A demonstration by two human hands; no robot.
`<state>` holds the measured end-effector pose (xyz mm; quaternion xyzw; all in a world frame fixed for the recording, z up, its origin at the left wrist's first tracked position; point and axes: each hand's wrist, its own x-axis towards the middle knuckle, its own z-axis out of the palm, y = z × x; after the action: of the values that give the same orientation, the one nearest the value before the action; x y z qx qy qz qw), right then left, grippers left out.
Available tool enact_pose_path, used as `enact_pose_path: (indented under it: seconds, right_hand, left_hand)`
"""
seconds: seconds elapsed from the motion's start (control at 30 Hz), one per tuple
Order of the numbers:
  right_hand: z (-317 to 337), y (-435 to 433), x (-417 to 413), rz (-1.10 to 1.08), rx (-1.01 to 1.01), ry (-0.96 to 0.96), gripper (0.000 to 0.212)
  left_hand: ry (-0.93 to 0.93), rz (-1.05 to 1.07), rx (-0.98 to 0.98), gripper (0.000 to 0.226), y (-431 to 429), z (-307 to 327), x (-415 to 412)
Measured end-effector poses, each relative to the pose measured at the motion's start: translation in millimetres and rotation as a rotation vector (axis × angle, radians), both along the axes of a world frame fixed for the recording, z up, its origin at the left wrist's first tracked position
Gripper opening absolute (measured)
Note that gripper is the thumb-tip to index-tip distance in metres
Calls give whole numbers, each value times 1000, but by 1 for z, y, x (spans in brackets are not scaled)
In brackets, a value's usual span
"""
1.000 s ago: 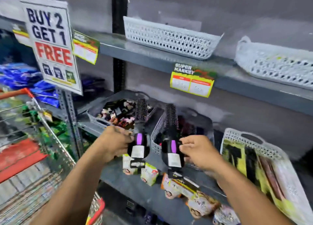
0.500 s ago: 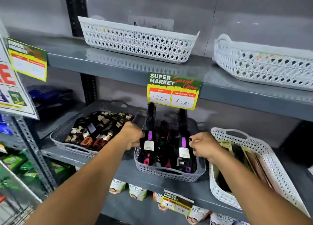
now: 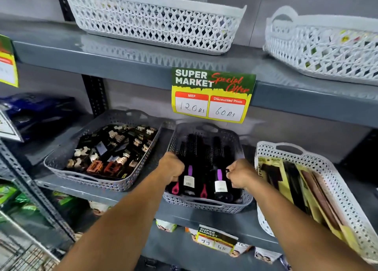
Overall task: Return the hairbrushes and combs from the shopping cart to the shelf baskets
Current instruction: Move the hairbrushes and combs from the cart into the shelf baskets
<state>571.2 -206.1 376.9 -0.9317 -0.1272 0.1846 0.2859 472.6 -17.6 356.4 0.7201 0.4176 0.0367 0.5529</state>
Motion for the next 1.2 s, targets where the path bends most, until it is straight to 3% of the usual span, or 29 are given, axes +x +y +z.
enact_pose_path:
  seconds: [0.23, 0.43, 0.67, 0.93, 1.07, 1.2]
  right_hand:
    - [-13, 6, 0, 22, -87, -13, 23]
    - [-16, 9, -3, 31, -144, -23, 21]
    - [-13, 11, -8, 43, -177, -54, 27]
    - [-1, 9, -14, 32, -56, -185, 26]
    - [21, 14, -32, 96, 107, -241, 35]
    - [46, 31, -68, 234, 260, -322, 30]
  left_hand:
    - [55, -51, 23, 33, -7, -3, 4]
    - [166, -157, 143, 30, -10, -1, 3]
    - [226, -167, 444, 4, -16, 13, 2]
    - [202, -137, 514, 27, -19, 26, -8]
    - [122, -156, 485, 23, -11, 40, -29]
    - [-161, 2, 235, 18, 6, 58, -77]
